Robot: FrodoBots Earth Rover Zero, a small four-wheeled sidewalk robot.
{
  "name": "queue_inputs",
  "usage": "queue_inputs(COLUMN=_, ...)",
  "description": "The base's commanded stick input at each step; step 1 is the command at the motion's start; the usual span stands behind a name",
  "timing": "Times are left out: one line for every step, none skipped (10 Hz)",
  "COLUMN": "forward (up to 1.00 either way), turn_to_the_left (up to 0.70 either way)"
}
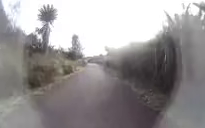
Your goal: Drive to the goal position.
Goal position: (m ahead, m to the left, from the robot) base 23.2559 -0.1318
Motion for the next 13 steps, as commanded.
queue_inputs(forward=0.70, turn_to_the_left=0.00)
queue_inputs(forward=0.70, turn_to_the_left=0.00)
queue_inputs(forward=0.70, turn_to_the_left=0.00)
queue_inputs(forward=0.70, turn_to_the_left=0.00)
queue_inputs(forward=0.70, turn_to_the_left=0.00)
queue_inputs(forward=0.70, turn_to_the_left=0.00)
queue_inputs(forward=0.70, turn_to_the_left=0.00)
queue_inputs(forward=0.70, turn_to_the_left=0.00)
queue_inputs(forward=0.70, turn_to_the_left=0.00)
queue_inputs(forward=0.70, turn_to_the_left=0.00)
queue_inputs(forward=0.70, turn_to_the_left=0.00)
queue_inputs(forward=0.70, turn_to_the_left=0.00)
queue_inputs(forward=0.70, turn_to_the_left=0.00)
